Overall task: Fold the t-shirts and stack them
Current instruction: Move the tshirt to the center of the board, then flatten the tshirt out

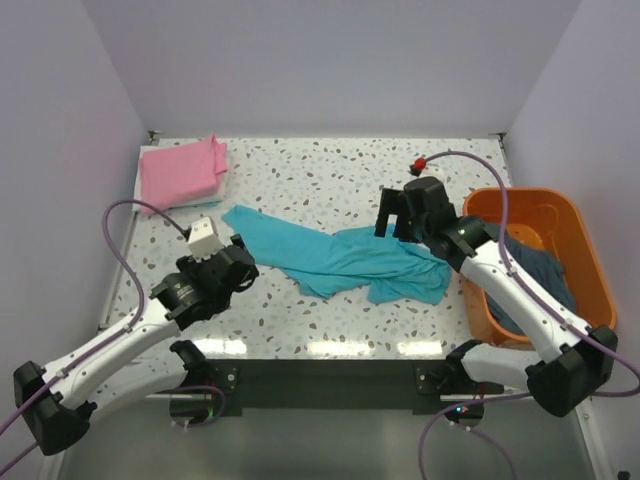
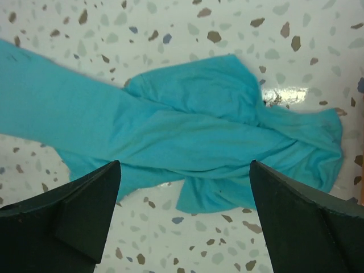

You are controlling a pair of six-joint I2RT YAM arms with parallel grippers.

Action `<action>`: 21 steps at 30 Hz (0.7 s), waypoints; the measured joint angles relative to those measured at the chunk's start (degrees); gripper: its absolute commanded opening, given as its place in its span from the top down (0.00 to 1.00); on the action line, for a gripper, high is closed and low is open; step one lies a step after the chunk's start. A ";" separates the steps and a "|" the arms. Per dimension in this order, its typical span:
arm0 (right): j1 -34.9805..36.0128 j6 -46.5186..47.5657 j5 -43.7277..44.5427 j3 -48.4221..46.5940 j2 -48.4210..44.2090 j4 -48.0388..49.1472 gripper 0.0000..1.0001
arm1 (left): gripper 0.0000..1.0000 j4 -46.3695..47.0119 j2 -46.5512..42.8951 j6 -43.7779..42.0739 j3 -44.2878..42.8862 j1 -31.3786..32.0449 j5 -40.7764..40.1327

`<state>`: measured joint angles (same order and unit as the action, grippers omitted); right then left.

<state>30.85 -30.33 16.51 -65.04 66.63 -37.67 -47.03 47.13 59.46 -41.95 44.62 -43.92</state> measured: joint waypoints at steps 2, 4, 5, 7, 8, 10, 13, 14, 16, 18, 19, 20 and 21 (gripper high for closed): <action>0.24 0.83 -0.98 1.01 1.97 -0.24 0.01 | 0.00 1.51 3.10 -0.59 -0.07 -0.68 0.50; 0.26 1.75 -1.57 1.42 2.12 -0.55 0.01 | 0.00 4.07 6.25 -2.43 -0.09 -2.78 2.51; 0.26 2.23 -1.60 1.42 2.08 -0.37 0.01 | 0.00 5.60 7.61 -3.74 -0.07 -4.72 4.33; 0.28 2.82 -1.46 1.42 2.10 -0.15 0.01 | 0.00 9.07 10.38 -6.69 -0.04 -9.70 7.96; 0.33 2.93 -1.31 1.55 2.14 -0.11 0.01 | 0.00 10.91 11.85 -8.20 -0.02 -12.44 9.94; 0.37 2.84 -0.57 2.51 2.14 0.02 0.01 | 0.00 14.97 14.80 -10.86 0.26 -16.90 13.33; 0.68 2.27 -0.31 6.19 2.12 0.50 0.01 | 0.05 20.76 19.04 -13.79 1.42 -20.90 19.34; 0.87 2.03 -0.33 7.67 2.12 0.87 0.01 | 0.08 22.58 21.05 -14.60 1.77 -21.99 21.49; 2.23 1.38 -0.31 11.23 2.12 0.85 0.01 | 0.17 25.92 25.24 -15.74 2.29 -24.00 25.20; 4.50 0.66 -0.35 13.92 2.12 0.85 0.01 | 0.25 27.87 28.72 -16.72 2.49 -25.49 27.69; 5.81 0.26 -0.55 14.95 2.12 0.90 0.01 | 0.27 28.94 30.62 -16.90 2.49 -26.25 28.96; 6.95 -0.13 -0.66 15.78 2.12 1.07 0.02 | 0.29 29.77 32.00 -17.18 2.51 -26.73 29.88; 7.89 -0.39 -0.83 16.37 2.12 1.27 0.01 | 0.32 30.75 33.64 -17.31 2.54 -27.26 30.82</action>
<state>38.74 -30.72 15.68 -48.66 68.75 -36.40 -16.27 80.77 42.15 -39.42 17.37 -13.10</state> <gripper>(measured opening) 0.985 0.722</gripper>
